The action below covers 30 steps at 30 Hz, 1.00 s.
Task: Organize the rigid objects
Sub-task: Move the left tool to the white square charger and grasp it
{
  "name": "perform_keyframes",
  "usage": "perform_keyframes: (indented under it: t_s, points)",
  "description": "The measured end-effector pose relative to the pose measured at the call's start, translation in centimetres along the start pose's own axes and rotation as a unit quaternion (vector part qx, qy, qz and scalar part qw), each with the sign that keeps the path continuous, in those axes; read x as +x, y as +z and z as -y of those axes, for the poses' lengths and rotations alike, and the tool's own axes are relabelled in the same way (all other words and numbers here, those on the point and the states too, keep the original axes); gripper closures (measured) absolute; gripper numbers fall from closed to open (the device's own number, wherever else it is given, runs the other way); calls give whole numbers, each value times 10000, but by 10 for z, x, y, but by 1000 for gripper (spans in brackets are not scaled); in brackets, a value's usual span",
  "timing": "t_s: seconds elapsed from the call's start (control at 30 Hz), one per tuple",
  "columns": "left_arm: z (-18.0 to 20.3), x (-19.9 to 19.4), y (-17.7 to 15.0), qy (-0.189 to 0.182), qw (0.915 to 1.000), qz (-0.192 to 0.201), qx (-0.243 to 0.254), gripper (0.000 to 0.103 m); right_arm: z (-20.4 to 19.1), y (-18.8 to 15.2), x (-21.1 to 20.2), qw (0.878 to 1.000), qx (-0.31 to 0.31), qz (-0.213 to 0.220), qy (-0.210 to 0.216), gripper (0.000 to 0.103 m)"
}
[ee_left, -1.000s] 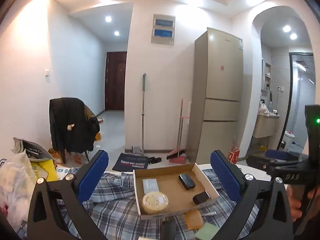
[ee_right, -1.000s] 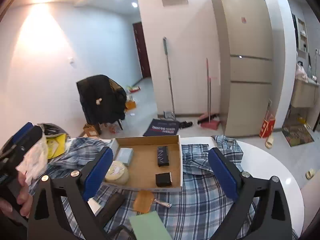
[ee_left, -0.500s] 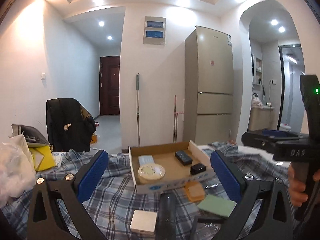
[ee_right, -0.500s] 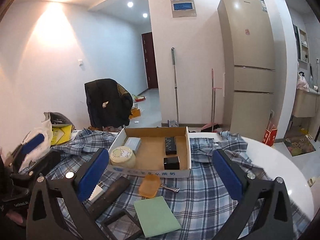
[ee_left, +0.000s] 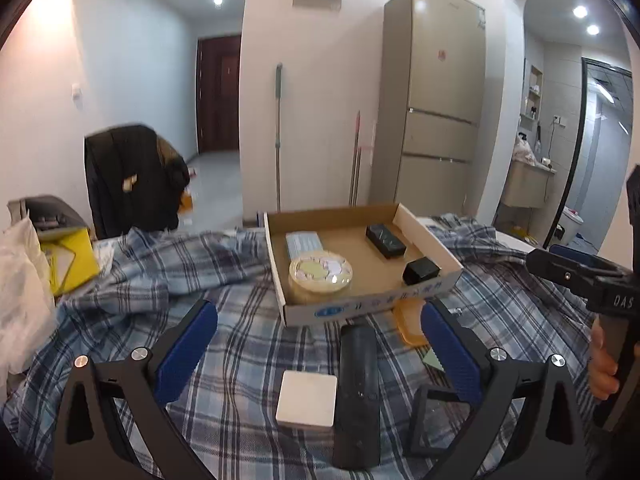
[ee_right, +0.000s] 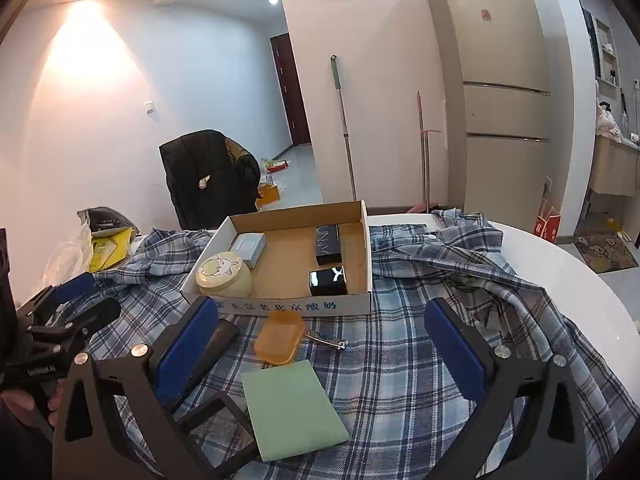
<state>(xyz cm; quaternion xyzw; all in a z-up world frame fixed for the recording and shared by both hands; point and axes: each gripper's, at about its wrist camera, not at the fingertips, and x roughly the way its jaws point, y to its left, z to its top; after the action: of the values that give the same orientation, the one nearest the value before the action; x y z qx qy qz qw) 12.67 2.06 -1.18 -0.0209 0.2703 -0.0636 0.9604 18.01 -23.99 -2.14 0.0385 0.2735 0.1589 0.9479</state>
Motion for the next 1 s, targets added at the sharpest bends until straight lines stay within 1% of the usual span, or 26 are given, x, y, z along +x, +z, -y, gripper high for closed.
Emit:
perform_keyframes:
  t_s: [0.03,0.07,0.13,0.17,0.2,0.23,0.27,0.3,0.33,0.37,0.43,0.6,0.7,0.73,0.83,1.0]
  points:
    - [-1,0,1,-86,9999,-64,9,6,-1,1,0,10000,-33,0,-15,0]
    - [0,1,0,-119,9998,-112,73,14,-2,1,0,10000,-70,-2,-22,0]
    - [5,5,-4,-46,9991,-261,333,20,-4,1,0,9999,-126,10,-19,0]
    - [8,8,-8,-14,9982,-346,486,28,-4,2,-1,9999,-133,23,-25,0]
    - [9,11,-12,5,9974,-441,567,32,-4,2,-1,9999,-137,29,-32,0]
    - [10,14,-15,15,9967,-555,587,37,-4,2,-2,9999,-141,30,-31,0]
    - [9,20,-19,87,9956,-752,548,44,-5,1,-2,9999,-144,27,-33,0]
    - [6,24,-21,131,9950,-863,484,49,-4,1,-2,9999,-140,28,-40,0]
    - [2,28,-23,72,9947,-964,350,56,-4,2,-1,9999,-136,28,-47,0]
    - [-3,33,-24,-16,9943,-1045,227,57,-5,2,-1,9999,-141,17,-46,0]
    - [-9,39,-26,41,9929,-1182,122,57,-5,2,0,9999,-164,-12,-37,0]
    - [-14,52,-32,92,9890,-1468,136,57,-7,-1,4,9997,-216,-105,-45,0]
    - [-16,58,-36,-24,9865,-1630,126,57,-7,-2,7,9996,-211,-155,-71,0]
    - [-16,60,-37,-63,9852,-1710,119,56,-7,-3,8,9996,-210,-174,-84,0]
    - [-16,64,-40,-98,9834,-1810,111,39,-8,-3,10,9995,-221,-208,-75,0]
    - [-16,71,-45,-157,9797,-1998,86,39,-8,-3,10,9995,-245,-197,-100,0]
